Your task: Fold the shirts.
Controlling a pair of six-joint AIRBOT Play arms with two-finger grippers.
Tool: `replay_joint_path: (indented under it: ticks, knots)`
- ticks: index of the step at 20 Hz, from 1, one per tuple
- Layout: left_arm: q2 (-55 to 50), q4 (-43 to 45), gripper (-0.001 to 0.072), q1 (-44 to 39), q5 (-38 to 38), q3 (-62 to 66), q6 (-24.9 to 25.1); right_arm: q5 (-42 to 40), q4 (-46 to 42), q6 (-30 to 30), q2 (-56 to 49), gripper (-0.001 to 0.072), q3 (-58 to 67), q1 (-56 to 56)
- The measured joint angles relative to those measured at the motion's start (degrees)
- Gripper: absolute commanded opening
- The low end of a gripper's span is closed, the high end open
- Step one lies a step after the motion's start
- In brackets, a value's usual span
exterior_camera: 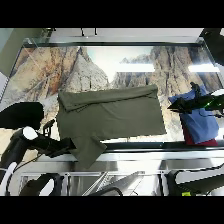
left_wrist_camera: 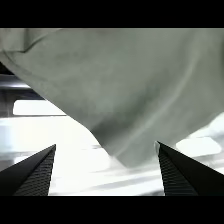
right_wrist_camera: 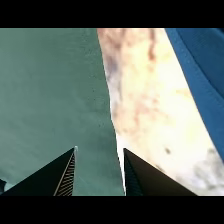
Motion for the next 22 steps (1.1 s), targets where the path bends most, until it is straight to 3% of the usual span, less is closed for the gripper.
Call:
replay_joint_path:
  ticks: [4,6,9,10,11,15,17,22]
  knots:
    - [-1.68,-3.26,0.0696,0.00,5.79,-4.00,0.31,0.37,0.59,0.11,0.50,0.0342,-0.33,-0.02]
    - [-4.85,-8.35,0.0673,-0.04,8.24,-4.66,2.80,0.48,0.63,0.07,0.66,0.0342,-0.37,-0.02]
    - [-9.79,-15.30,0.0254,-0.07,13.73,-5.20,9.31,0.96,0.74,-0.15,0.76,0.0342,-0.39,-0.07]
    - [-11.06,-16.65,0.0157,-0.07,14.99,-5.07,11.17,0.98,0.68,-0.13,0.76,0.0342,-0.39,-0.07]
    - [-12.17,-17.25,0.0106,-0.11,15.80,-4.74,12.94,1.36,0.39,-0.02,0.76,0.0343,-0.39,-0.11]
    - [-14.47,-17.46,0.0105,-0.11,15.76,-1.86,16.37,1.79,-2.69,2.38,0.79,0.0343,-0.44,-0.63]
    - [-14.56,-15.98,0.0015,-0.11,15.47,0.11,17.07,2.12,-4.07,3.56,0.76,0.0343,-1.27,-0.96]
    - [-11.37,-16.31,0.0015,0.00,12.63,4.35,17.88,1.33,-4.98,4.39,0.76,0.0342,-8.90,-0.52]
